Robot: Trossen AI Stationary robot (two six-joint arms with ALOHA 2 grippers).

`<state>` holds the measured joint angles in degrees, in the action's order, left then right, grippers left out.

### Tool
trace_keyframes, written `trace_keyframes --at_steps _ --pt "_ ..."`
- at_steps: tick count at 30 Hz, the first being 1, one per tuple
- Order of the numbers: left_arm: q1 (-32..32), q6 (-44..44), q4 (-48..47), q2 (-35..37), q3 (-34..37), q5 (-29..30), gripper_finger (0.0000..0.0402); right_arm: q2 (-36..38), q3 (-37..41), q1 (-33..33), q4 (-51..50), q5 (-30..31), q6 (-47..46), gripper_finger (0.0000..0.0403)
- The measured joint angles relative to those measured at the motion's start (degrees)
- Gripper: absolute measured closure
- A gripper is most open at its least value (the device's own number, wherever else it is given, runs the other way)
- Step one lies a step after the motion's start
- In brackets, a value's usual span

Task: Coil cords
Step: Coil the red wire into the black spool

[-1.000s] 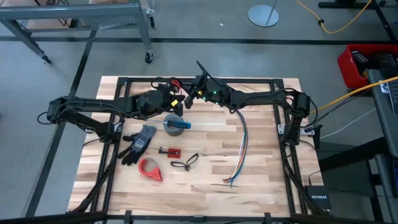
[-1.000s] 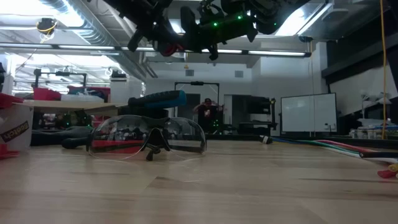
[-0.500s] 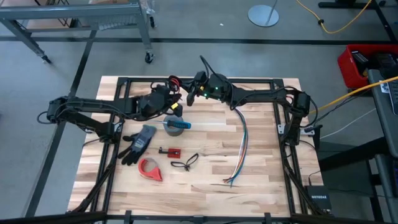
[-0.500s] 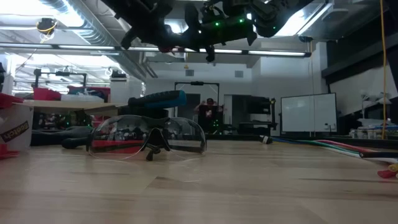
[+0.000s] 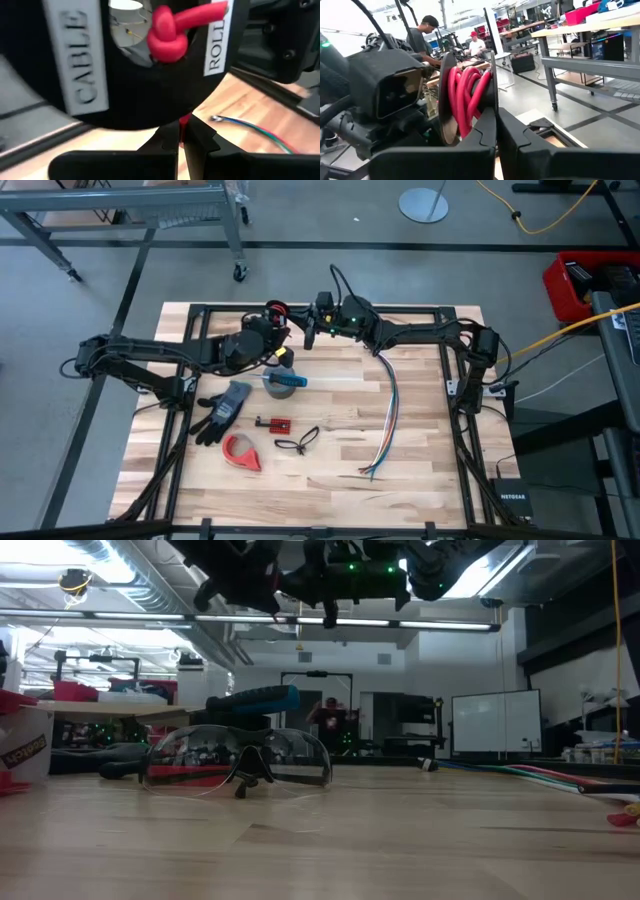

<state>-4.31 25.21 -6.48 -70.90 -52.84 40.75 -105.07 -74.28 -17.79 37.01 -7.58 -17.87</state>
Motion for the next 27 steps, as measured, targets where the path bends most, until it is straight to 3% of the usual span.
trace_keyframes --at_steps 8,12,17,27 --pt "2.51 -4.76 -0.94 1.11 0.02 5.67 0.0401 0.06 -0.07 -1.53 -0.01 -5.26 -0.83 0.0402" --pt "3.3 -6.72 -1.92 1.95 0.02 7.55 0.0401 0.06 -0.07 -2.61 -0.07 -10.74 -2.34 0.0402" --pt "3.62 -7.21 -4.75 3.92 0.02 7.75 0.0401 0.06 -0.07 -3.03 -0.09 -16.42 -3.17 0.0402" --pt "4.53 -8.09 -8.19 6.57 0.02 7.75 0.0401 0.1 -0.08 -3.4 -0.44 -21.78 -3.39 0.0402"
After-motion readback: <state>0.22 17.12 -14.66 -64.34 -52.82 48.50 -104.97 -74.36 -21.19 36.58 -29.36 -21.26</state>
